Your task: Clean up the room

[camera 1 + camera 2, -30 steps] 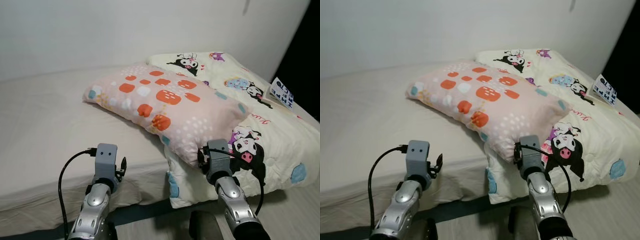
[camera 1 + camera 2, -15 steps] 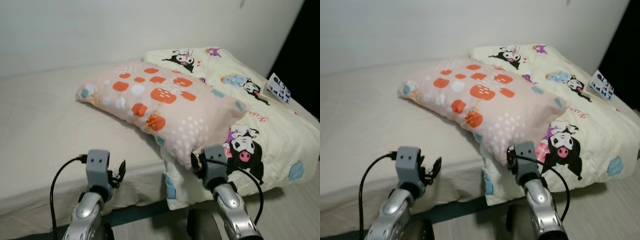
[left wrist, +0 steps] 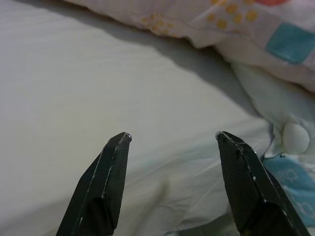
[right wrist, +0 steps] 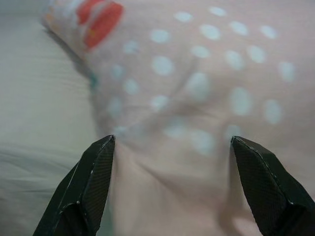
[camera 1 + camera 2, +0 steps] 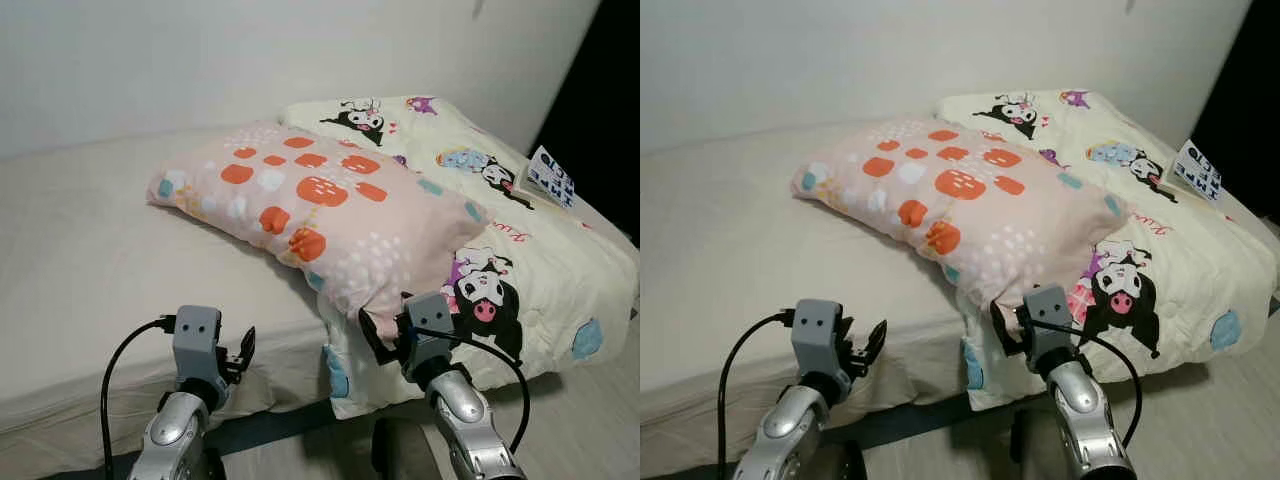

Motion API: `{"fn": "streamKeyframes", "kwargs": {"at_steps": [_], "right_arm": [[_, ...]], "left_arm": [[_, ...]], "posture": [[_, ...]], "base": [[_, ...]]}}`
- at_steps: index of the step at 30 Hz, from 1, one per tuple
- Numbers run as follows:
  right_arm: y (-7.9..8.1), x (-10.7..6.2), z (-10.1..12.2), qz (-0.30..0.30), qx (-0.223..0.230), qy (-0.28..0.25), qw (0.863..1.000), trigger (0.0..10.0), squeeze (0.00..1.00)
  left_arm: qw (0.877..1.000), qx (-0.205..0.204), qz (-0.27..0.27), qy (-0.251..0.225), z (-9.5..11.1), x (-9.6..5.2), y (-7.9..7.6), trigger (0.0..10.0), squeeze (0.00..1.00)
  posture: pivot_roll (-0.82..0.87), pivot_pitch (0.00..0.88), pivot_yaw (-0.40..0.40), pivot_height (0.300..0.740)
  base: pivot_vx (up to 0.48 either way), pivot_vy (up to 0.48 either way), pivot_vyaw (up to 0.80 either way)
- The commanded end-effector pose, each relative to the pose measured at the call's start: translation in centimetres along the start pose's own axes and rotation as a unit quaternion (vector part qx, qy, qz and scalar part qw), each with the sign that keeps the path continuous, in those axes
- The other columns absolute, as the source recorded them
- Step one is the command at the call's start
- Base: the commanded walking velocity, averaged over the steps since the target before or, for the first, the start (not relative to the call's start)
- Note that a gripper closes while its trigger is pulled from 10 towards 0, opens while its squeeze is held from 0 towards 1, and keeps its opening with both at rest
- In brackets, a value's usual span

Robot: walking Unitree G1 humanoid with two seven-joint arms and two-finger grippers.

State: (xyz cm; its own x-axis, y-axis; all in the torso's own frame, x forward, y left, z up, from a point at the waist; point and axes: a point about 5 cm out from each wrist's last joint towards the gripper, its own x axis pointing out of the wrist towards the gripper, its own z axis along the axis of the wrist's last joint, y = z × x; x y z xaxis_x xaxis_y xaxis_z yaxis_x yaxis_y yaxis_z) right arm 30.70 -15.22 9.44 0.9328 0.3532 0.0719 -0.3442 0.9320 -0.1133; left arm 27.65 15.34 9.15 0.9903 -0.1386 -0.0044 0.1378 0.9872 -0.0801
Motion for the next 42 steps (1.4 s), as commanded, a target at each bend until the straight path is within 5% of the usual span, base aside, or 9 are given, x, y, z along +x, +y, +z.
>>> {"fn": "streamKeyframes", "kwargs": {"at_steps": [1,10,27,29,30,34,35,36,42], "right_arm": [[0.0,-0.1,0.1,0.009,0.015,-0.003,1.0,10.0,1.0],[1.4,-0.1,0.1,0.069,0.037,0.0,0.997,10.0,1.0],[-2.4,0.6,-1.5,-0.045,0.04,0.061,0.996,10.0,1.0],[-2.7,0.7,-1.5,-0.051,0.03,0.063,0.996,10.0,0.84],[-2.9,0.8,-1.6,-0.059,0.026,0.068,0.996,10.0,0.0],[-3.1,1.3,-1.8,-0.069,0.025,0.079,0.994,10.0,0.0],[-3.2,1.5,-1.8,-0.071,0.026,0.08,0.994,4.7,0.0],[-3.2,1.6,-1.8,-0.071,0.026,0.081,0.994,1.4,0.0],[-3.4,2.2,-1.7,-0.078,0.031,0.086,0.993,0.0,0.0]], "left_arm": [[1.0,-0.009,0.006,0.011,-0.5,-0.5,0.3,10.0,0.0],[1.0,-0.011,0.005,0.009,-0.2,-0.9,0.5,10.0,0.0],[0.999,-0.029,-0.042,0.0,0.5,-1.3,-1.0,10.0,0.0],[0.998,-0.027,-0.052,0.0,0.6,-1.4,-1.1,10.0,0.0],[0.998,-0.026,-0.052,0.001,0.6,-1.5,-1.1,10.0,0.0],[0.999,-0.023,-0.027,0.002,0.6,-1.3,-0.7,10.0,0.0],[1.0,-0.021,-0.02,0.002,0.6,-1.2,-0.5,10.0,0.0],[1.0,-0.019,-0.014,0.002,0.6,-1.1,-0.3,10.0,0.0],[1.0,-0.016,-0.01,0.001,0.8,-1.1,0.0,10.0,0.0]], "posture": [[-0.02,0.142,-0.027,0.539],[-0.01,0.149,-0.027,0.539],[0.0,0.159,-0.023,0.539],[0.0,0.16,-0.022,0.539],[0.0,0.162,-0.02,0.539],[0.0,0.164,-0.017,0.539],[0.0,0.166,-0.017,0.539],[0.0,0.166,-0.017,0.539],[0.01,0.172,-0.021,0.539]], "base": [[0.0,0.0,0.0],[0.0,0.0,0.0],[0.0,0.0,0.0],[0.0,0.0,0.0],[0.0,0.0,0.0],[0.0,0.0,0.0],[0.0,0.0,0.0],[0.0,0.0,0.0],[0.0,0.0,0.0]]}}
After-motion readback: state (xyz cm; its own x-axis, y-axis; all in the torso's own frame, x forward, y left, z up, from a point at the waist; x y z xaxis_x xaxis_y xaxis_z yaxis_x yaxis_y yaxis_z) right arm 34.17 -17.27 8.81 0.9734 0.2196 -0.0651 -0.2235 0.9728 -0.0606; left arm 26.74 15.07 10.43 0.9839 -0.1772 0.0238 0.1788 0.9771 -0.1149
